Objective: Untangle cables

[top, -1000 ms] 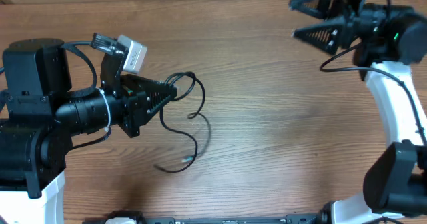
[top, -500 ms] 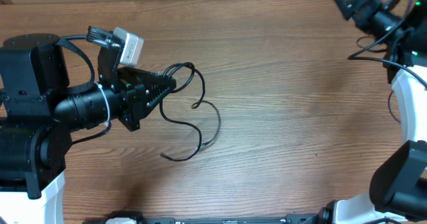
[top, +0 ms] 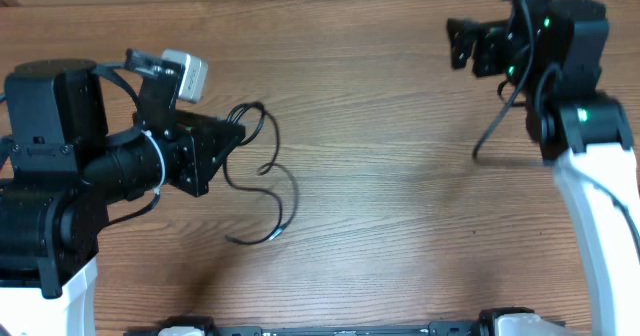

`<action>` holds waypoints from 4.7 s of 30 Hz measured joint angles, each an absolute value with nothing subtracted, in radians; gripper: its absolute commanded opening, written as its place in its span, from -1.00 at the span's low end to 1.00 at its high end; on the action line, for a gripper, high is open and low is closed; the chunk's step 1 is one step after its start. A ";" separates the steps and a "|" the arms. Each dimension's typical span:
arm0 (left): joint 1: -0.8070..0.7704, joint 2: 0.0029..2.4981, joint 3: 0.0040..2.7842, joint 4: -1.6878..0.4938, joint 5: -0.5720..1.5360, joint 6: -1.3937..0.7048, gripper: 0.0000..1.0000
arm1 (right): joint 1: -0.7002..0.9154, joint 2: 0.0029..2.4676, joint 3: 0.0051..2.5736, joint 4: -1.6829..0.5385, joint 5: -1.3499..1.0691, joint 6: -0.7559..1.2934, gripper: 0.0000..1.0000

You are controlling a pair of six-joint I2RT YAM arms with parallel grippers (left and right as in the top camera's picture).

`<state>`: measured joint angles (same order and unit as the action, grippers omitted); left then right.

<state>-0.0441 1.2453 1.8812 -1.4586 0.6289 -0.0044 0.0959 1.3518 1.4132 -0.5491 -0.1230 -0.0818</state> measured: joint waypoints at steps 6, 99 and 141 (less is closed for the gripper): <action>-0.102 1.233 1.881 -1.467 0.540 0.034 -0.85 | 0.244 1.152 1.413 -0.662 -0.261 -0.104 1.00; -0.557 1.280 1.884 -1.432 0.515 -0.080 -0.83 | 0.452 1.248 1.414 -1.086 -0.997 -0.326 0.51; -0.557 1.291 1.884 -1.454 0.453 -0.129 -0.84 | 0.452 1.243 1.414 -0.823 -0.942 -0.255 0.33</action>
<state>-0.5568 1.2911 1.8843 -1.4536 0.4526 -0.1291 0.4522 1.2434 1.4136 -0.8234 -0.9424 -0.2546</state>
